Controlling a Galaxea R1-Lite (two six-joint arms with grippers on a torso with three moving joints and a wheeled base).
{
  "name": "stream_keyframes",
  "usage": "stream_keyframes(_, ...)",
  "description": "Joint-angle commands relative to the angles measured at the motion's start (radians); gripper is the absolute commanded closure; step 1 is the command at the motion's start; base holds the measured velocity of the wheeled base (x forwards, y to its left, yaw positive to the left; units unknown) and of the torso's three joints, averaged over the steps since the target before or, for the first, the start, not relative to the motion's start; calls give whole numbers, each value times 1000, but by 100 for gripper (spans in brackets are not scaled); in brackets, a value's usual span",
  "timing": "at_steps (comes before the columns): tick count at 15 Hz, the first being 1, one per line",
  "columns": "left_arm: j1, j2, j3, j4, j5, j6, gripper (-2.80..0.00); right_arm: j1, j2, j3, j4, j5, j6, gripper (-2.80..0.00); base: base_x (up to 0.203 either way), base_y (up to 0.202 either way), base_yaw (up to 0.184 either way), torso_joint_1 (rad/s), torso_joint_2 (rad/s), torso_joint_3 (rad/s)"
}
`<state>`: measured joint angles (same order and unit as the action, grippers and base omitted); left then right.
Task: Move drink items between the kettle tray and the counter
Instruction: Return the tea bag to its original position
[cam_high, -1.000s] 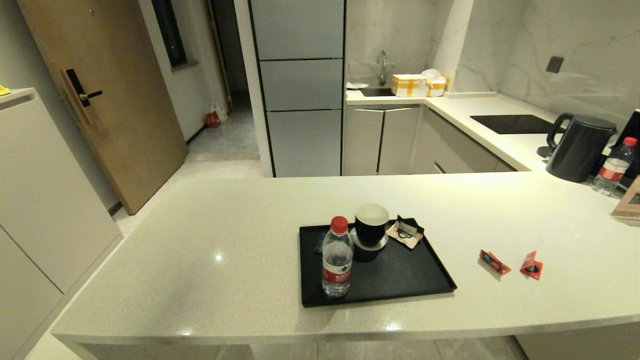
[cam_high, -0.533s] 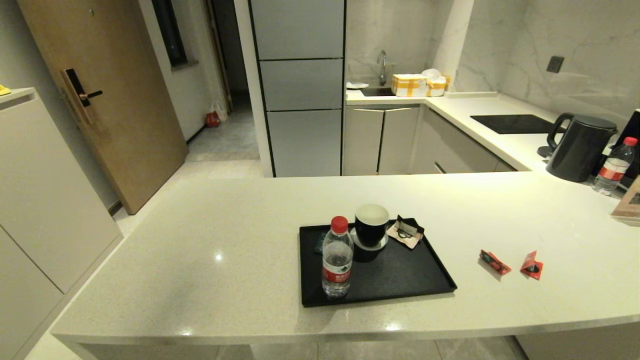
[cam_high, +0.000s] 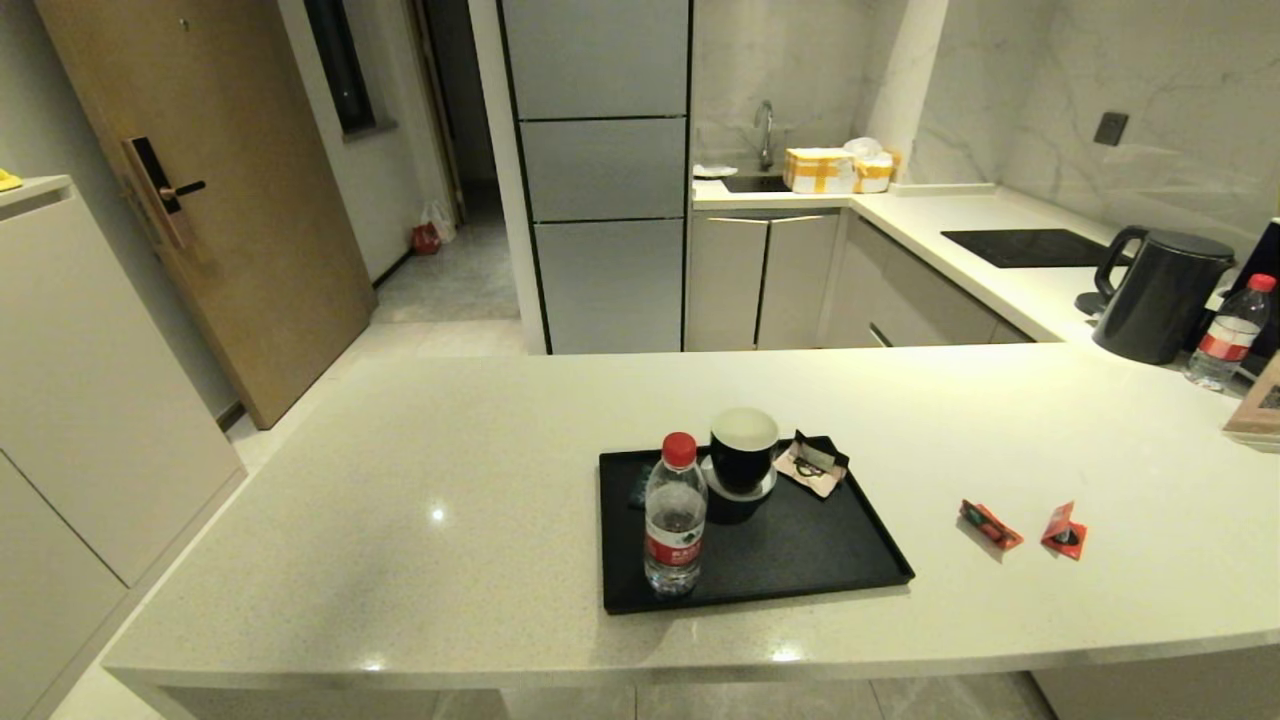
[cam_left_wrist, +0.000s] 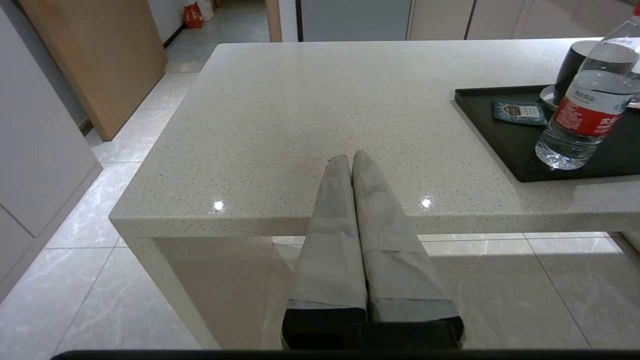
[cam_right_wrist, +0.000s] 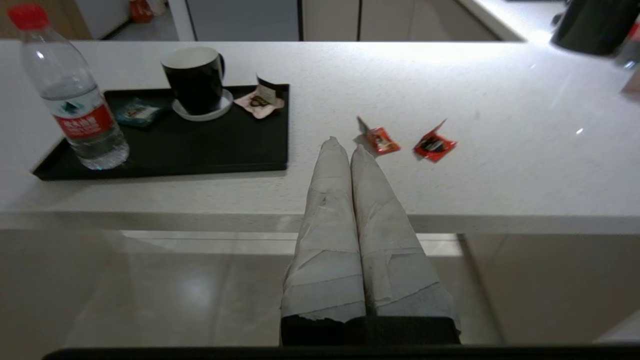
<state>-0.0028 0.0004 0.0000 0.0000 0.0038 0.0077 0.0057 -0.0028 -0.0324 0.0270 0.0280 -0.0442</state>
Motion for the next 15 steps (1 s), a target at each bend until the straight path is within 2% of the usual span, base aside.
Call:
stream_keyframes(1,0,0,0,0,1,0,0,-1,3,17,-13,-2,-80,0,0,0,0,0,0,0)
stream_keyframes(5,0,0,0,0,1,0,0,-1,3,17,-21,-5,-69,0,0,0,0,0,0,0)
stream_keyframes(9,0,0,0,0,1,0,0,-1,3,34,-22,-8,10,0,0,0,0,0,0,0)
stream_keyframes(15,0,0,0,0,1,0,0,-1,3,34,-22,-14,12,0,0,0,0,0,0,0)
